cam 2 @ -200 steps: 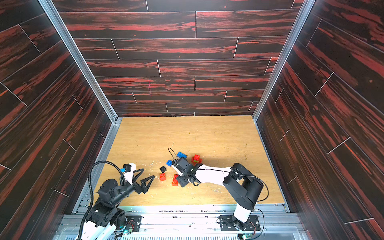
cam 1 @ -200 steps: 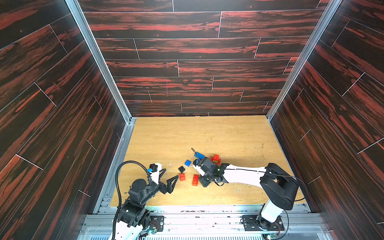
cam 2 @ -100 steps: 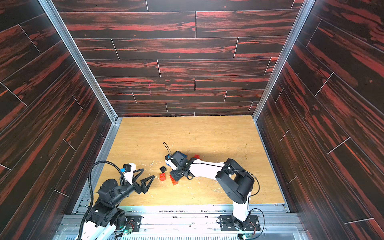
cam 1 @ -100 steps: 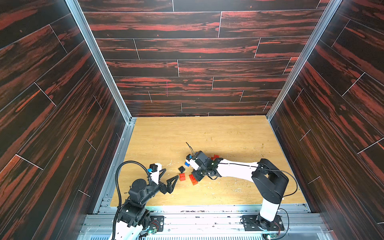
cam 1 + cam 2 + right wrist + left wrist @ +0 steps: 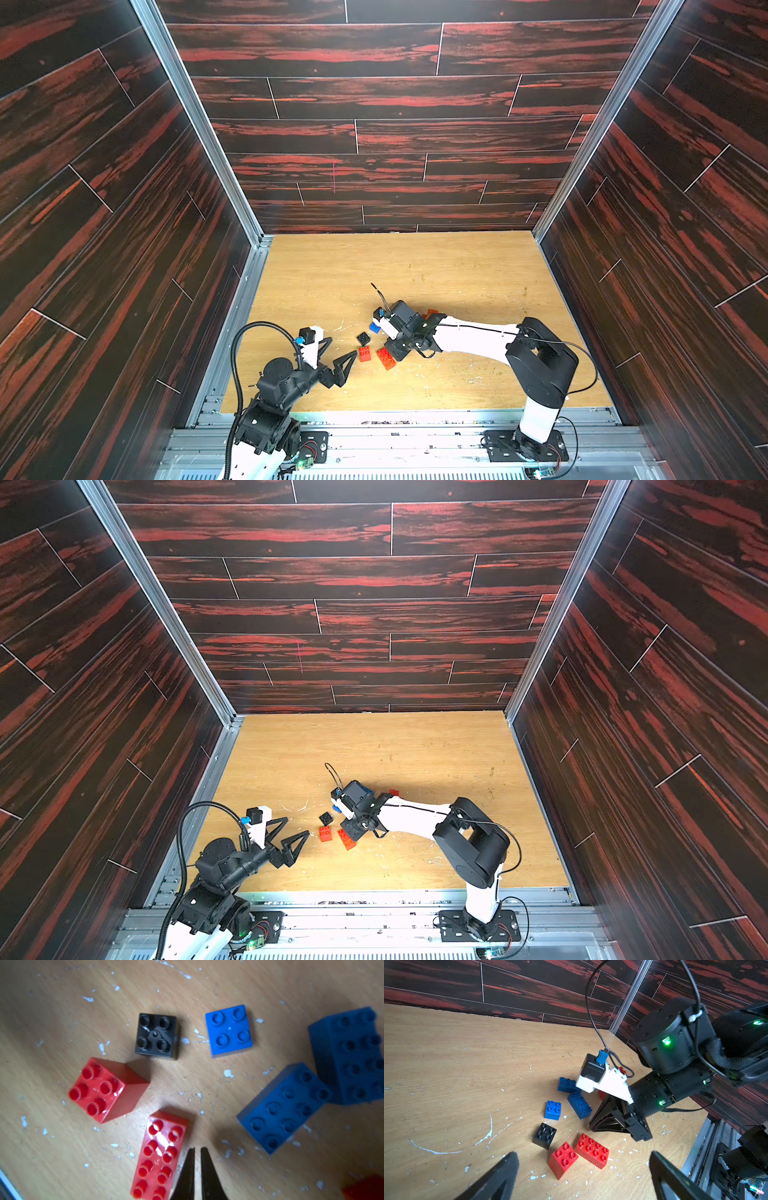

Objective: Assemble the letter f with lego
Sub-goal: Adjust the lego brick at the center of the board.

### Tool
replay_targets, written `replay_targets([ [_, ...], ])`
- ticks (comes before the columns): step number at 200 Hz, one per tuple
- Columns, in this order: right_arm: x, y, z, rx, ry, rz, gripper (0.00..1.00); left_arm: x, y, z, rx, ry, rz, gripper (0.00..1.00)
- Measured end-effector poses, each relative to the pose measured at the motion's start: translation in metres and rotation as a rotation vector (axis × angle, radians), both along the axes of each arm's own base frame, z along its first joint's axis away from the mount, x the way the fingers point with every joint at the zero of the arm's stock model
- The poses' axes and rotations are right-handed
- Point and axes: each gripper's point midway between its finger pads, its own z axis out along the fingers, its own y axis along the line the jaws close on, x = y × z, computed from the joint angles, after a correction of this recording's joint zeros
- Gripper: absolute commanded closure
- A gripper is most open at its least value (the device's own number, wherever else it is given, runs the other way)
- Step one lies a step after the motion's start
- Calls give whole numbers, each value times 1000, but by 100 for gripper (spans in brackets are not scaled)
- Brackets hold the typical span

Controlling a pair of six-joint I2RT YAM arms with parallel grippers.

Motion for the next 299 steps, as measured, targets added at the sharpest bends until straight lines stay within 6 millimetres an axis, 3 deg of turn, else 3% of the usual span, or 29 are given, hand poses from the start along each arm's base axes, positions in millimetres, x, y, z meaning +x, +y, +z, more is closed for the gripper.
replay_targets([
  [45,-1,-10,0,-39,1,-42,66,0,0,0,0,0,0,0],
  [69,-7,-10,-2,-49,10,-43,63,0,0,0,0,0,0,0],
  [108,-16,2,7,-41,9,-21,62,0,0,0,0,0,0,0],
  [161,-13,26,30,15,-16,-16,61,0,0,0,0,0,0,0],
  [299,-21,27,3,-82,64,-75,60,0,0,0,0,0,0,0],
])
